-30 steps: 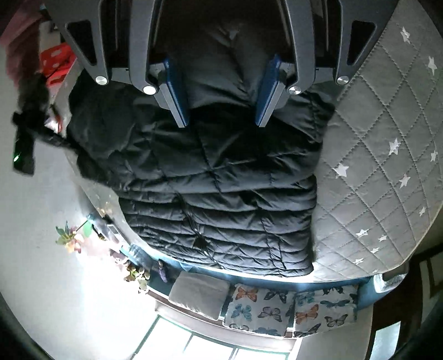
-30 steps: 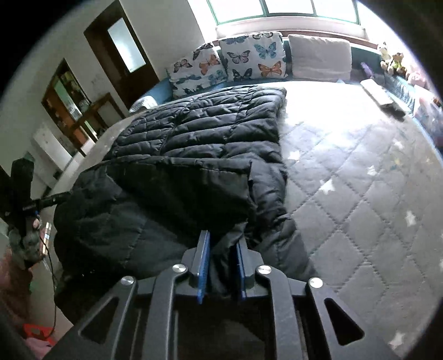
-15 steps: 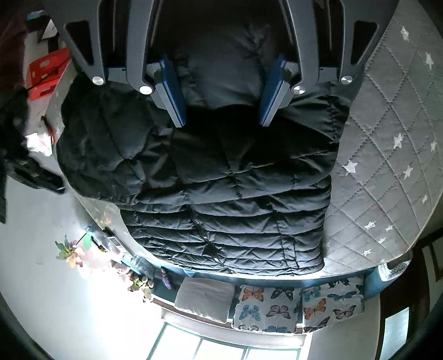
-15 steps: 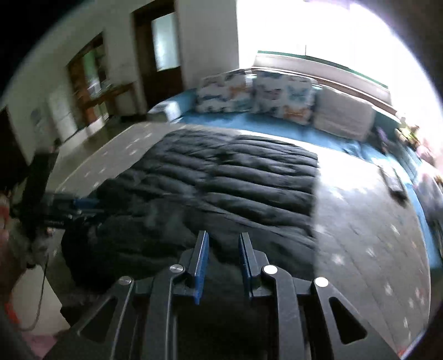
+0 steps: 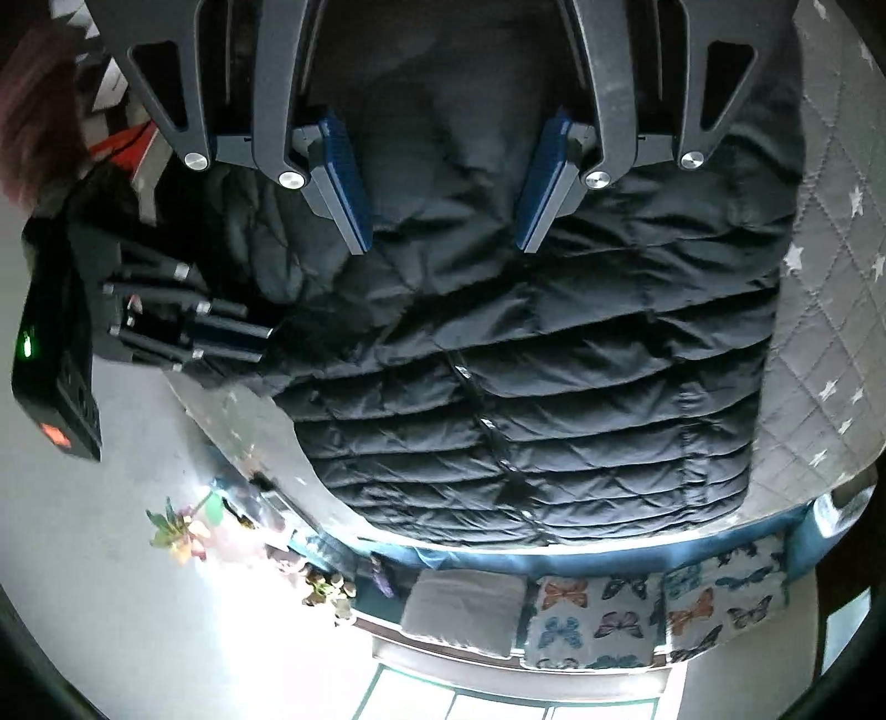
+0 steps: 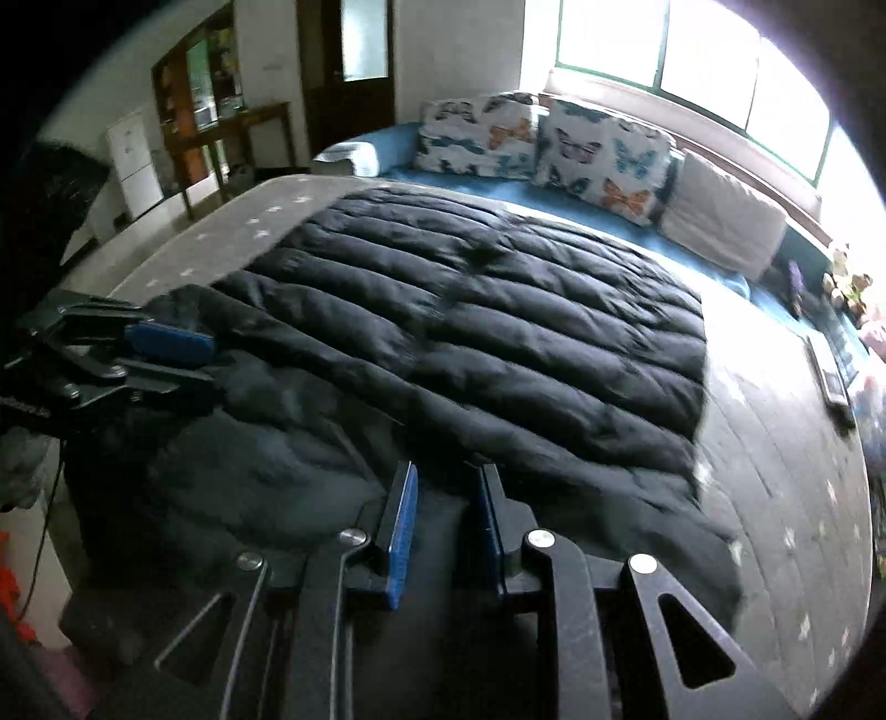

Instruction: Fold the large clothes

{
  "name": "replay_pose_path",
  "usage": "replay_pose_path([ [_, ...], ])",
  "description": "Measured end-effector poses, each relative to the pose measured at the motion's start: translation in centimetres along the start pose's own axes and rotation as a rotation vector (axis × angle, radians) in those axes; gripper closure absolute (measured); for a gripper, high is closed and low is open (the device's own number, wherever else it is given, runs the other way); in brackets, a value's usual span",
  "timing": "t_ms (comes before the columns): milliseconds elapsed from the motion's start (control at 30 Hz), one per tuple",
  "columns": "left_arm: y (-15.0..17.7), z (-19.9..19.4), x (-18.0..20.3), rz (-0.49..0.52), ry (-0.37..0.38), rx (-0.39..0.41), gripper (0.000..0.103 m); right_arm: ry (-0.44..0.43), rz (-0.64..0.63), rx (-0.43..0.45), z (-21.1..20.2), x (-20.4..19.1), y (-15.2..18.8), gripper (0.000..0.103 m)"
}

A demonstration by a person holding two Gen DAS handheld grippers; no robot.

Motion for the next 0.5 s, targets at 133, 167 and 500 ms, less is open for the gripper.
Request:
replay_pose_path([
  [133, 0.9, 1.6, 1.0, 0.047, -0.017, -0.008, 0.047, 0.004, 0.047, -0.006, -0.6, 2.2, 2.0, 0.078],
  [167, 1.0, 1.8, 1.2, 0.046, -0.015, -0.010, 0.047, 0.004, 0.066, -0.006, -0.7, 2.8, 2.6, 0.078],
  [500, 1.4, 4.8, 1.6, 0.075, -0.043, -0.030, 0.046, -0.060, 0.123, 0.007, 1.3, 3.4, 4.4, 0.079],
])
Point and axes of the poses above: each gripper's, at about its wrist camera, not at the fingertips, and z roughly the way its jaws point, x to its right, y to its underside, the point moved 10 cm from there along z, roughly the way its jaws point, and after that the axes turned 12 degrees about -z, right-handed, at the moved point
